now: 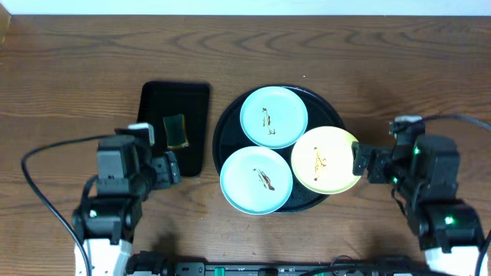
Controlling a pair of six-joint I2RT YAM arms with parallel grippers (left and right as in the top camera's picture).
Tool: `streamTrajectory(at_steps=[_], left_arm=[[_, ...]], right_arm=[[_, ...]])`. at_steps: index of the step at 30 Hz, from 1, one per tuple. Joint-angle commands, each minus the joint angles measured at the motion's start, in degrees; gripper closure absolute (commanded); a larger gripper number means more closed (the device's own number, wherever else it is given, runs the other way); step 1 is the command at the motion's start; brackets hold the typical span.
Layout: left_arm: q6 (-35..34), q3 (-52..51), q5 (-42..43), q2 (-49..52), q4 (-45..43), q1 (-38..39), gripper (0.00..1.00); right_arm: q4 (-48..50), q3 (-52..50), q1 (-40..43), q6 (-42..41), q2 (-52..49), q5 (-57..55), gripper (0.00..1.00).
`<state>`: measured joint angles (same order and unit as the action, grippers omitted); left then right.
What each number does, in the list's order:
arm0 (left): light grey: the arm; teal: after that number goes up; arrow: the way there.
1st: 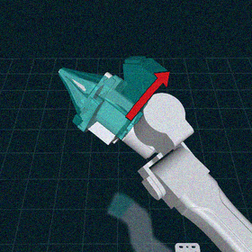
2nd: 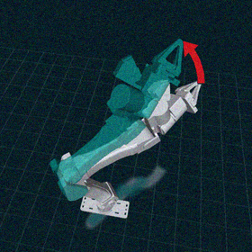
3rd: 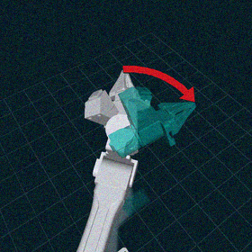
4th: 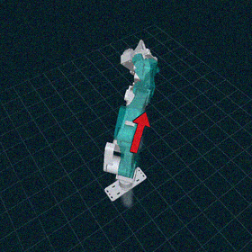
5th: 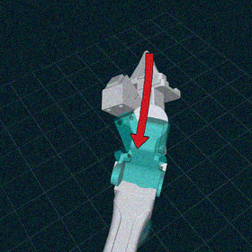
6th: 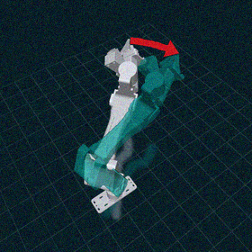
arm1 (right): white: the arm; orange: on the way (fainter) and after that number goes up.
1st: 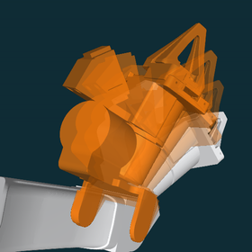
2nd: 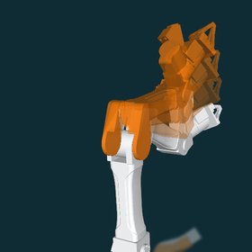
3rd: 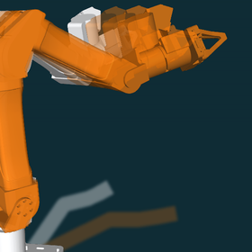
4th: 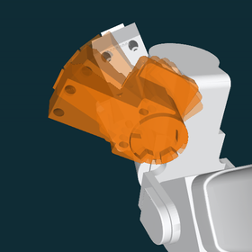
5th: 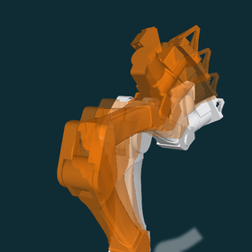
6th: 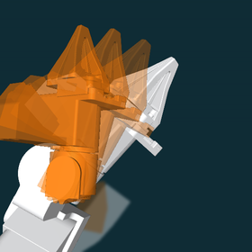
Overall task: Clean dirty plates on tray and stack at the side
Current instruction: 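Reach left gripper to the sponge, right gripper to yellow plate rim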
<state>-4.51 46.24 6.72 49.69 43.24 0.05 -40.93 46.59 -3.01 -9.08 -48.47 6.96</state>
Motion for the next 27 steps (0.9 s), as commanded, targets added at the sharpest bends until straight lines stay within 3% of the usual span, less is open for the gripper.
streamTrajectory(at_steps=[1,11,17,27], left_arm=[[-0.5,2.4,0.3,2.4,0.4,-0.3,0.19],[-0.5,2.3,4.3,4.8,-1.2,-0.3,0.19],[-0.7,3.2,4.4,6.7,-6.6,-0.3,0.19],[-0.5,14.1,4.2,24.8,-5.5,-0.3,0.20]], right_arm=[[-0.8,2.1,0.9,-0.4,-1.9,1.5,0.01],[-0.5,2.1,0.9,-0.5,-2.1,1.1,0.01],[-1.1,2.1,0.9,-0.5,-3.6,-0.1,0.01],[-1.5,2.1,0.9,-0.6,-7.1,-0.5,0.01]])
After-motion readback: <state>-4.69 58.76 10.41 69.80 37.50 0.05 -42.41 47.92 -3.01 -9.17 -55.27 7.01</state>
